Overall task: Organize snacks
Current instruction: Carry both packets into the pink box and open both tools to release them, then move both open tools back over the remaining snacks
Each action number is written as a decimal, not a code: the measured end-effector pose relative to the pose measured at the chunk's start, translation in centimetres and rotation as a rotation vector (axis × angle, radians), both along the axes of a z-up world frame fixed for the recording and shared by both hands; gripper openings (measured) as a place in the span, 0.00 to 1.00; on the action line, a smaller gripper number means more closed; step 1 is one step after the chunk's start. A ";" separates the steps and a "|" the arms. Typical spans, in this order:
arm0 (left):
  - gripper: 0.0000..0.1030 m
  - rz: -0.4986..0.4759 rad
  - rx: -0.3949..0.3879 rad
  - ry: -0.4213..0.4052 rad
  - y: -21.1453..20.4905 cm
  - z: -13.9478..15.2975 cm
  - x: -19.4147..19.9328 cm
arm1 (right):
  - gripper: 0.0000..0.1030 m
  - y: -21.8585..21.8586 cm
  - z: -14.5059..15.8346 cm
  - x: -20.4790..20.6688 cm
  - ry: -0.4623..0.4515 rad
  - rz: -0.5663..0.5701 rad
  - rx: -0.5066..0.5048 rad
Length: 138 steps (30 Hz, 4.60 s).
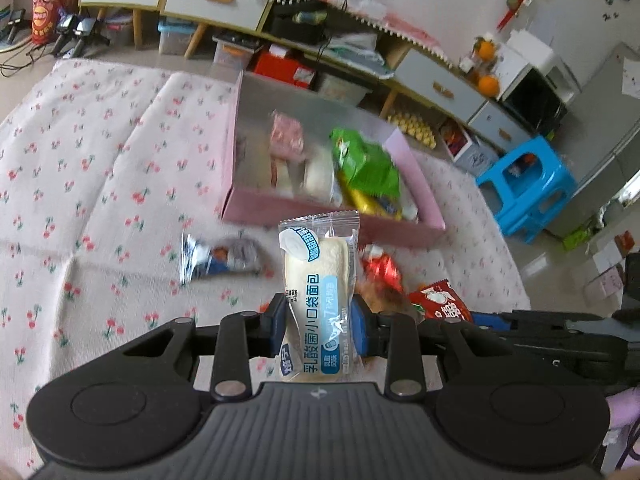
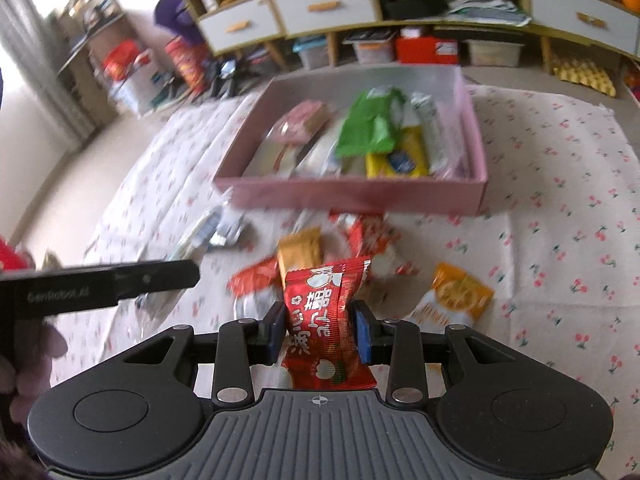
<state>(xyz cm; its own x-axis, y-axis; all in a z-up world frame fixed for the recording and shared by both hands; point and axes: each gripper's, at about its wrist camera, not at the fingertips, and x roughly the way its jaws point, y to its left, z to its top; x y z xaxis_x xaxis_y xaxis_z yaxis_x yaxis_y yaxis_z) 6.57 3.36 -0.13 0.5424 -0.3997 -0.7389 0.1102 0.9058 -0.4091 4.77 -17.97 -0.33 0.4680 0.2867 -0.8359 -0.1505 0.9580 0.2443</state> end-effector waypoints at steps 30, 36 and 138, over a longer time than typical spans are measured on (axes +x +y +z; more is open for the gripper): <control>0.29 0.046 -0.072 -0.002 -3.1 -2.3 12.4 | 0.33 -6.0 -1.6 9.9 -0.216 -0.418 0.147; 0.29 0.090 -0.054 0.005 -2.5 -3.0 13.5 | 0.33 -5.8 -2.7 10.4 -0.201 -0.427 0.154; 0.84 -0.287 0.410 -0.242 2.1 -6.3 3.9 | 0.82 -2.2 -4.7 3.6 -0.088 -0.030 0.039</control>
